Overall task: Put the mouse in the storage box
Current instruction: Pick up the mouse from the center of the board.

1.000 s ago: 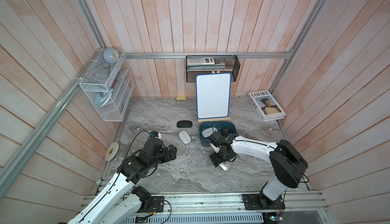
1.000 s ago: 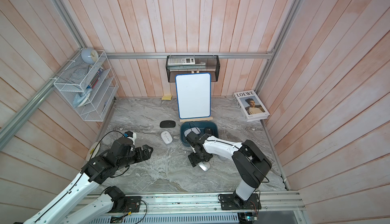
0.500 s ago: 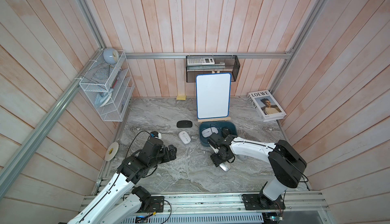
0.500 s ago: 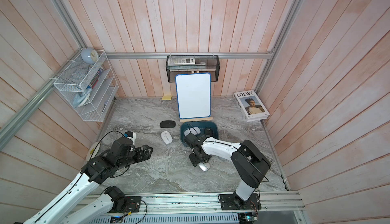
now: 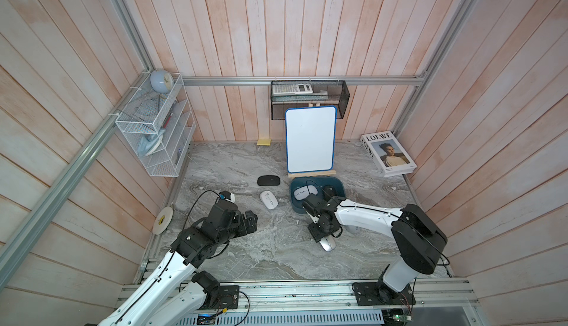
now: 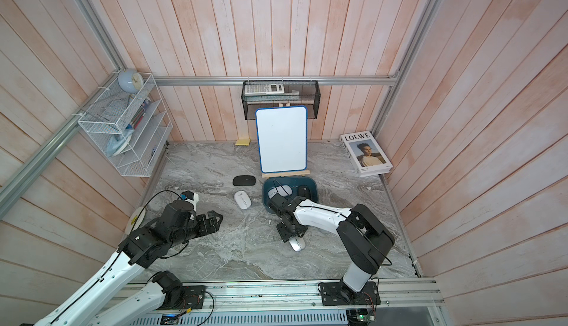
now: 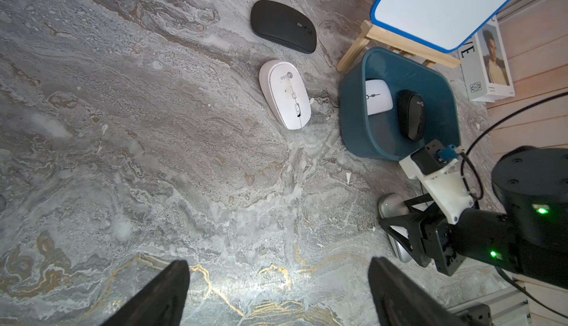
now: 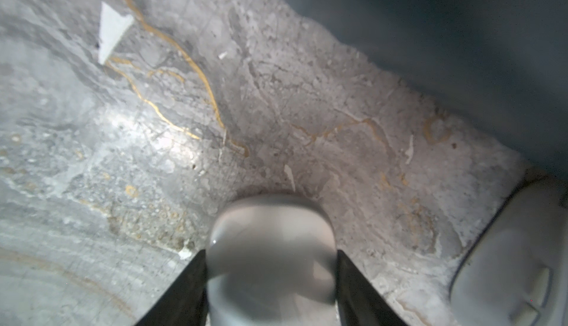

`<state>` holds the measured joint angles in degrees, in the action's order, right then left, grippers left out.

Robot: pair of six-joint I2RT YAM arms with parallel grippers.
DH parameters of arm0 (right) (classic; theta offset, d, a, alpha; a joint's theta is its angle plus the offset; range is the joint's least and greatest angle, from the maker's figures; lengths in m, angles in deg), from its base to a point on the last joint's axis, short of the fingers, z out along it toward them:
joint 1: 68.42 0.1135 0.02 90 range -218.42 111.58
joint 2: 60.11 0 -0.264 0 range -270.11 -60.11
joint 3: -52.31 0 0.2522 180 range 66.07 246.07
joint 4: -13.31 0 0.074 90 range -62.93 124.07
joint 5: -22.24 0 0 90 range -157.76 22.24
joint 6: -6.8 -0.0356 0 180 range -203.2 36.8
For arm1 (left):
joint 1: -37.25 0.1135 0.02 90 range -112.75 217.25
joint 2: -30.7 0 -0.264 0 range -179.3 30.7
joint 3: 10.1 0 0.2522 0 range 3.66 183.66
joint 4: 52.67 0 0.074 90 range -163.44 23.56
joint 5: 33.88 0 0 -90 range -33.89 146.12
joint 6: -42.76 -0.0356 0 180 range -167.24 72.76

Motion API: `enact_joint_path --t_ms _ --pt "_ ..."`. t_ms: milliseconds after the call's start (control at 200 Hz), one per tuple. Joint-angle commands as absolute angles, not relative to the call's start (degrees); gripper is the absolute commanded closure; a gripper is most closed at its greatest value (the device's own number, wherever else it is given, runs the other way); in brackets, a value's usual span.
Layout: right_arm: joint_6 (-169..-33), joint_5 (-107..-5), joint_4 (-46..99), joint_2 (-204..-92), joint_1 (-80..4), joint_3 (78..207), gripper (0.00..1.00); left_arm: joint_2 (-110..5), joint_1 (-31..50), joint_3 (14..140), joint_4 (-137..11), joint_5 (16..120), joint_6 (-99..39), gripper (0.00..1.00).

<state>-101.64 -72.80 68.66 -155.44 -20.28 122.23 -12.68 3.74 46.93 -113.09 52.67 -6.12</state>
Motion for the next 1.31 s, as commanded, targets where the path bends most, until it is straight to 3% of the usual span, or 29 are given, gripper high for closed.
enact_joint_path --t_ms 0,530,820,1075,1300 --pt "-102.4 -72.1 72.6 -153.8 -20.0 121.2 0.41 -12.4 3.9 46.3 -112.1 52.7 -7.0 0.04" --pt "-102.0 -65.3 77.2 -140.9 -20.6 123.7 0.43 -12.6 3.9 46.4 -112.1 52.8 -7.2 0.04" --pt "-104.6 -66.0 74.6 -135.5 -29.4 134.0 0.44 -12.1 3.9 46.5 -112.3 52.8 -7.1 0.04" --pt "-106.7 -61.5 68.7 -143.6 -38.5 141.3 0.46 -11.6 3.9 46.4 -112.3 52.7 -6.9 0.04" --pt "-87.1 -58.2 66.4 -152.7 -38.5 149.4 0.45 -11.1 3.7 46.4 -112.7 52.9 -6.7 0.04"
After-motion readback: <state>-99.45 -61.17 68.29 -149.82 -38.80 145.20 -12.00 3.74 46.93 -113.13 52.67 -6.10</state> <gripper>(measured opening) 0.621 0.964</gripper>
